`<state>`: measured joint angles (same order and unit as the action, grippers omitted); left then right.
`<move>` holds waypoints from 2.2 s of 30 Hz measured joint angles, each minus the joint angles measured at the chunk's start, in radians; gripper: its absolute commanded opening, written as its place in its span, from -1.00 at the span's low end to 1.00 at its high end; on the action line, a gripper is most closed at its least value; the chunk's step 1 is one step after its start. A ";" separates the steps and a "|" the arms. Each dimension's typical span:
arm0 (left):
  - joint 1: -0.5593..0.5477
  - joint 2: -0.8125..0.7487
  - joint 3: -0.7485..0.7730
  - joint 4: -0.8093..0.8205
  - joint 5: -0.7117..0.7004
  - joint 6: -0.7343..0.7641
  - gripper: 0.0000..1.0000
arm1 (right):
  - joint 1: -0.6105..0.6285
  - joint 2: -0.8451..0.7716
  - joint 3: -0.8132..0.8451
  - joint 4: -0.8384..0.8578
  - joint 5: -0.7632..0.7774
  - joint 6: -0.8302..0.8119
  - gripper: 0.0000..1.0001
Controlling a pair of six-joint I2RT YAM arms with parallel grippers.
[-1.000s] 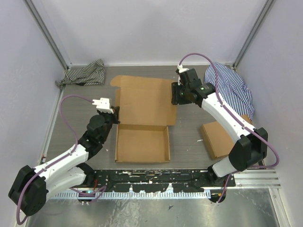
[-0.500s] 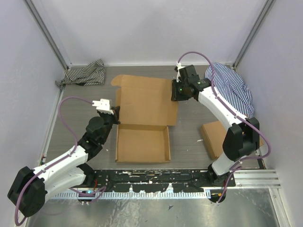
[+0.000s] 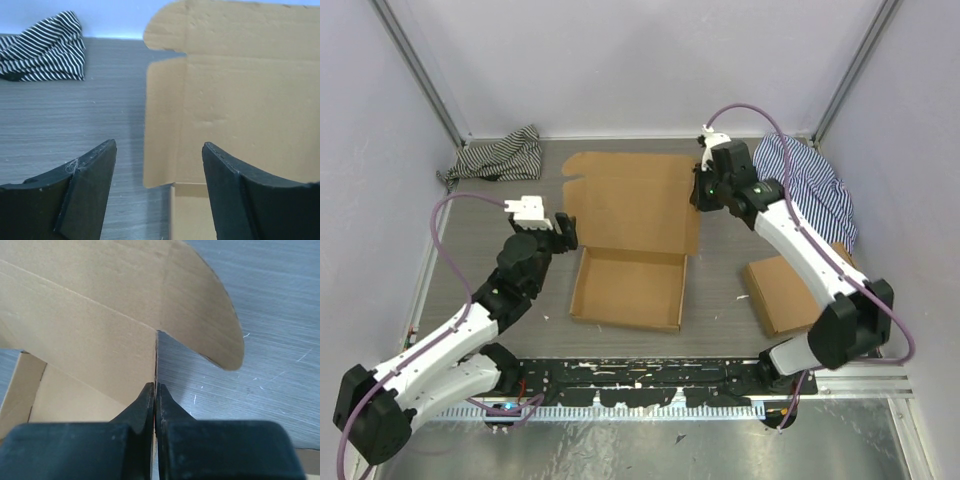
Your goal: Fold the paper box
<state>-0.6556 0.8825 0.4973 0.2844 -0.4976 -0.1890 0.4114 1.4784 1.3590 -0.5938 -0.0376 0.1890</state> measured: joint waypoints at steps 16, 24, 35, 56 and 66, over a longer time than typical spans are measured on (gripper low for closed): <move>0.010 0.077 0.385 -0.385 -0.138 0.000 0.73 | 0.097 -0.460 -0.358 0.327 -0.022 -0.178 -0.98; 0.092 0.294 0.541 -0.560 -0.065 0.044 0.80 | 0.097 -0.509 -0.404 0.334 -0.035 -0.187 -0.98; 0.200 0.288 0.525 -0.572 0.139 0.027 0.76 | 0.097 -0.528 -0.404 0.313 -0.055 -0.188 -0.98; 0.270 0.279 0.425 -0.370 0.372 -0.005 0.65 | 0.097 -0.522 -0.393 0.262 -0.088 -0.190 -0.98; 0.300 0.286 0.290 -0.165 0.465 -0.105 -0.19 | 0.097 -0.505 -0.380 0.254 -0.107 -0.191 -0.98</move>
<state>-0.3557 1.1690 0.7872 0.1192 -0.0322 -0.2939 0.5079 0.9730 0.9787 -0.3393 -0.1448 -0.0017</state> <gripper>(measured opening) 0.612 0.057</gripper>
